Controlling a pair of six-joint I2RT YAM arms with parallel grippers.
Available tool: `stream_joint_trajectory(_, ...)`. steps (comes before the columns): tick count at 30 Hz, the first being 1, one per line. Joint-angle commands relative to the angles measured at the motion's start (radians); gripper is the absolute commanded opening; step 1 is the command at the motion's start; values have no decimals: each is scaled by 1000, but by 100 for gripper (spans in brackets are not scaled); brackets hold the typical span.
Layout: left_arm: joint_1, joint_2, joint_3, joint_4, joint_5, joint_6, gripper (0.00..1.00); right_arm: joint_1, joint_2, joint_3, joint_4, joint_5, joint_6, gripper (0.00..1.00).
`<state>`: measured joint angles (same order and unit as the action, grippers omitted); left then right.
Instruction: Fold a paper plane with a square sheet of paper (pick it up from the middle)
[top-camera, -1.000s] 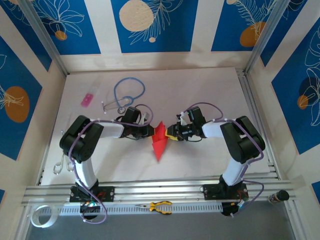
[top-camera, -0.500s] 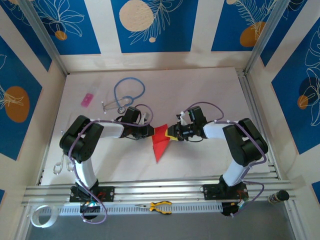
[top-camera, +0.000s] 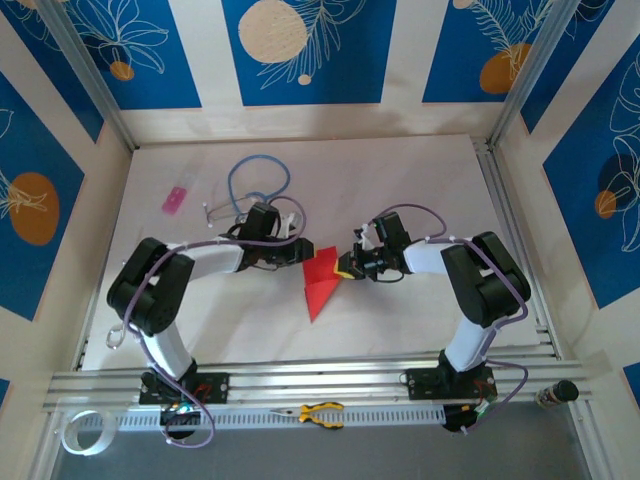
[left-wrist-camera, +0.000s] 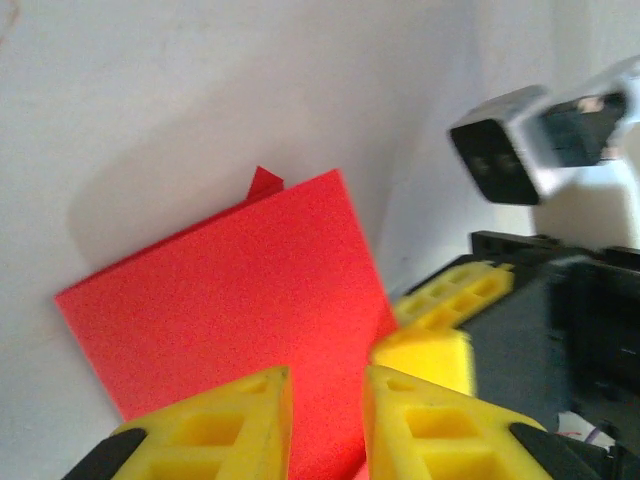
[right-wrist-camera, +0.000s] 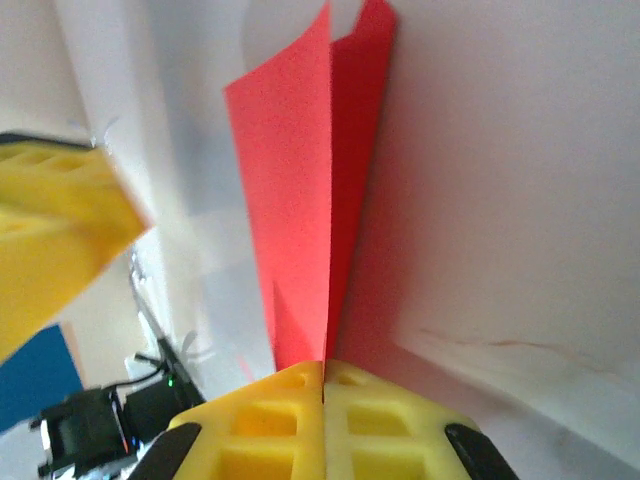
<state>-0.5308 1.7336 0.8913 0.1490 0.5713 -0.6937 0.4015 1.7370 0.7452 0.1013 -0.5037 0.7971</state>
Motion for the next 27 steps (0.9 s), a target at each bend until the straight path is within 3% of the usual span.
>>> stream_joint_trajectory(1,-7,-39,-11,5,31,-6,26,9,-53,-41,-56,142,86,6)
stream_joint_trajectory(11,-28,13,-25,53,60,-55,18,82,-125,-95,-23,264,253,7)
stream_joint_trajectory(27,-61,153,-20,9,13,-24,9,91,-123,-99,8,200,243,10)
